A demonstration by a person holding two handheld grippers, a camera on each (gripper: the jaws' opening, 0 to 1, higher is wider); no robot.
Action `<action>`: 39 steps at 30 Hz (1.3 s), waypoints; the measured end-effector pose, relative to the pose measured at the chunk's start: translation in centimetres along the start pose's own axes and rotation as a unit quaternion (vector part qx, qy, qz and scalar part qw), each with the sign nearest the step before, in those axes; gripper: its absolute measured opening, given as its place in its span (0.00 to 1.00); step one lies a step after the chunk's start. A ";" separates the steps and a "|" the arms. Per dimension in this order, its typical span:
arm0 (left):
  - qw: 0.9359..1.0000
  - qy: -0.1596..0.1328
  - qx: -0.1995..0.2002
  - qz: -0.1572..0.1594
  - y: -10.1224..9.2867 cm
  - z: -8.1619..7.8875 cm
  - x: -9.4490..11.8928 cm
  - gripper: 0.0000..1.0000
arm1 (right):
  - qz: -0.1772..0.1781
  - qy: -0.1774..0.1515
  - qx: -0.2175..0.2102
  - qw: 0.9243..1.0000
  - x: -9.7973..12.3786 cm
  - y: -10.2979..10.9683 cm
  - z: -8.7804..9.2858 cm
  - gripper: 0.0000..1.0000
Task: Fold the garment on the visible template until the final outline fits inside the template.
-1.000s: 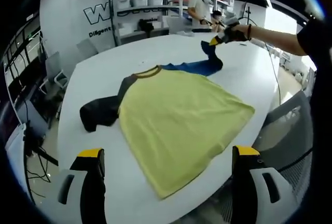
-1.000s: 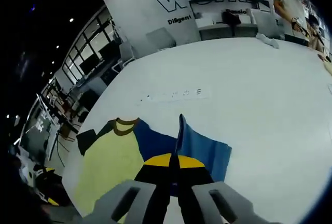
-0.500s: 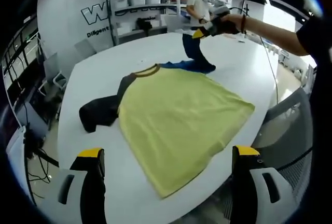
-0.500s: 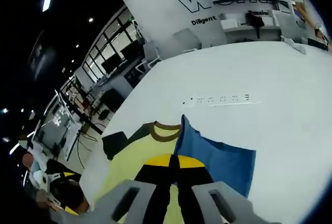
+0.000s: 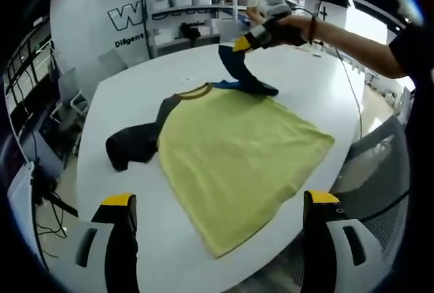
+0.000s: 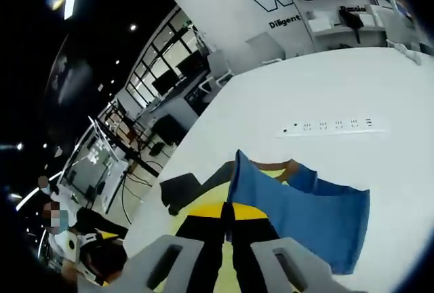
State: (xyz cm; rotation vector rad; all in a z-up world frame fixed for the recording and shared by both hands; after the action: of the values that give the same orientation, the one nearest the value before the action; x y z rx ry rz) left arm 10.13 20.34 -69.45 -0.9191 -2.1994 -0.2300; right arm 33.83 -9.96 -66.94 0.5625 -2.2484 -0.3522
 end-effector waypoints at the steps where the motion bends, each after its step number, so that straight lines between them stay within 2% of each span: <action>1: 1.000 0.000 0.000 0.001 0.0 0.0 0.0 0.99 | -0.002 -0.001 0.001 1.000 -0.2 0.3 0.0 0.00; 8: 1.000 0.001 0.000 0.004 0.1 0.1 0.0 0.99 | -0.013 0.001 0.013 1.000 -1.8 2.8 -0.2 0.00; 14: 1.000 0.003 0.001 0.006 0.2 0.2 -0.2 0.99 | -0.011 0.007 0.025 1.000 -3.5 4.6 -0.1 0.00; 17: 1.000 -0.003 -0.001 -0.004 0.5 0.3 0.0 0.99 | -0.004 0.009 0.038 0.999 -4.2 5.4 0.0 0.00; 25: 1.000 0.006 0.008 -0.003 0.6 1.0 0.1 0.99 | -0.009 0.025 0.066 0.997 -6.1 8.0 0.9 0.00; 39: 1.000 0.005 0.014 -0.001 0.7 1.5 0.1 0.99 | -0.017 0.056 0.065 0.996 -10.0 10.4 3.4 0.00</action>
State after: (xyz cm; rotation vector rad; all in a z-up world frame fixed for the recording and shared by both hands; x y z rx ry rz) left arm 9.71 21.52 -70.47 -0.8989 -2.1882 -0.2030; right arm 34.34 4.29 -71.10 0.6735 -2.1663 -0.1862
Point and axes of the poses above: the point that each gripper's makers call its tool centre point, and the gripper's own axes: x roughly backward along the fingers, y roughly to its left, z roughly out of its underside, the point moved 9 cm from there along x, roughly backward along the fingers, and after that the axes turned 11 degrees about z, right-handed, at the moved point
